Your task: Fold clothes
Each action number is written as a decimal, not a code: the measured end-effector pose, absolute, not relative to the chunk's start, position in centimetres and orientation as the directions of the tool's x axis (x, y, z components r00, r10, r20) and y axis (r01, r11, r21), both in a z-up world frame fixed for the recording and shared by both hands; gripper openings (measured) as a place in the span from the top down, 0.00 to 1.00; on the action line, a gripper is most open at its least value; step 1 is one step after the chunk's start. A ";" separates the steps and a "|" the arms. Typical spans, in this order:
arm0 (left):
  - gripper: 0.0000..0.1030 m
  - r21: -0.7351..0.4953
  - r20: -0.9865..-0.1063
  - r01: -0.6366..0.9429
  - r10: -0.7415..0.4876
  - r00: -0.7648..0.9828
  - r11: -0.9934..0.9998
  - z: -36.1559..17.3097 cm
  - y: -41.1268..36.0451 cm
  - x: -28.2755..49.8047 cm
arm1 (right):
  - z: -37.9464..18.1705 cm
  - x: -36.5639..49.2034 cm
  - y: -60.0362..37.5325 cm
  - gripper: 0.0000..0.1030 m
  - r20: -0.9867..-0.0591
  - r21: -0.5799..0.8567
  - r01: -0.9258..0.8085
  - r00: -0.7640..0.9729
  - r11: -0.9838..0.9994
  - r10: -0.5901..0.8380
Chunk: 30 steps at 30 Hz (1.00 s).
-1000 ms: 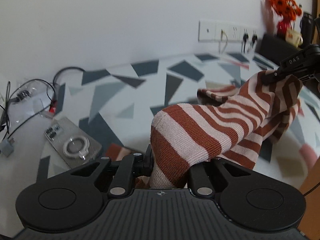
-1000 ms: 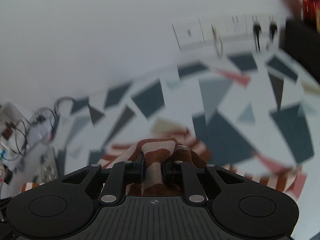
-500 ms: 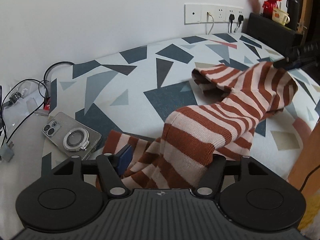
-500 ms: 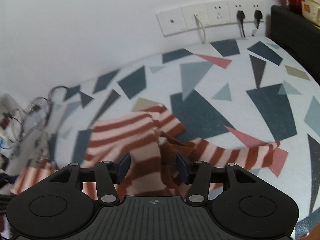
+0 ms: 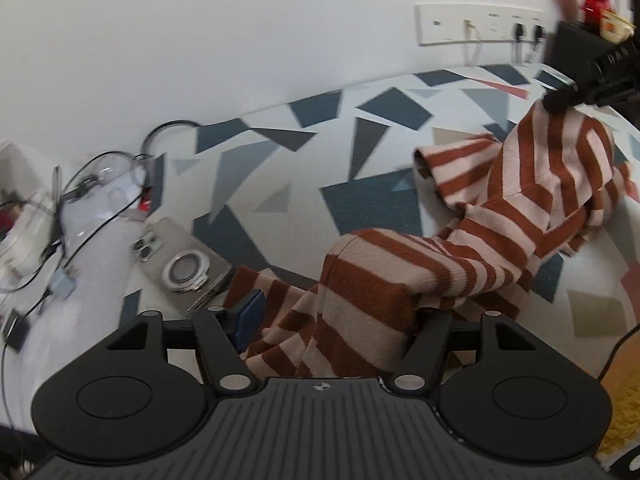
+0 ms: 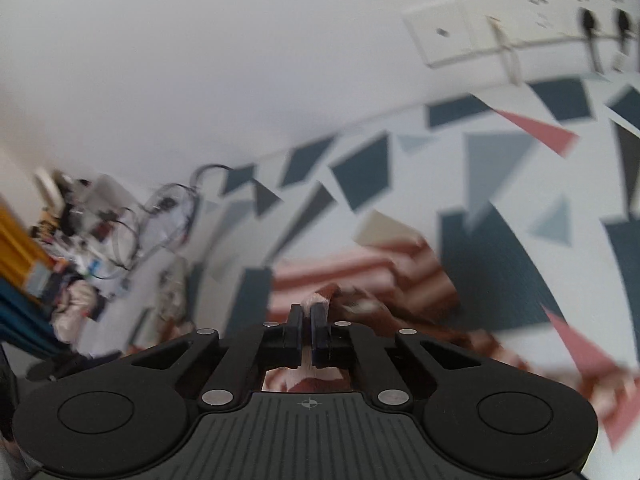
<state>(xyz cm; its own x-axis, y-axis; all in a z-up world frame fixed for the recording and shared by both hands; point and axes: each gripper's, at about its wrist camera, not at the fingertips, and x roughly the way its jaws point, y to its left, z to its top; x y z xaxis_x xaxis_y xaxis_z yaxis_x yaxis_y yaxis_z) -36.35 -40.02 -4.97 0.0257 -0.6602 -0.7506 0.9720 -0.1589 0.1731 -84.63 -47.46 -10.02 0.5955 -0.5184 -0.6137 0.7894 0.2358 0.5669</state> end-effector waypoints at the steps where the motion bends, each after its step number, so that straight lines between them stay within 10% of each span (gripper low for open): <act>1: 0.38 0.166 -0.749 0.977 -0.662 0.035 -0.136 -4.7 -39.9 -36.4 | -9.8 -84.3 -48.3 0.97 -0.596 0.579 0.774 0.617 0.258 -0.514; 18: 0.31 0.196 -0.724 0.967 -0.689 0.031 -0.162 -5.0 -41.8 -41.2 | -3.6 -79.4 -57.0 0.97 -0.329 0.637 0.608 0.770 0.474 -0.546; 30: 0.31 0.138 -0.789 0.979 -0.615 0.015 -0.152 -8.8 -44.7 -38.7 | -8.9 -88.6 -54.6 0.77 -0.518 0.578 0.800 0.511 0.160 -0.686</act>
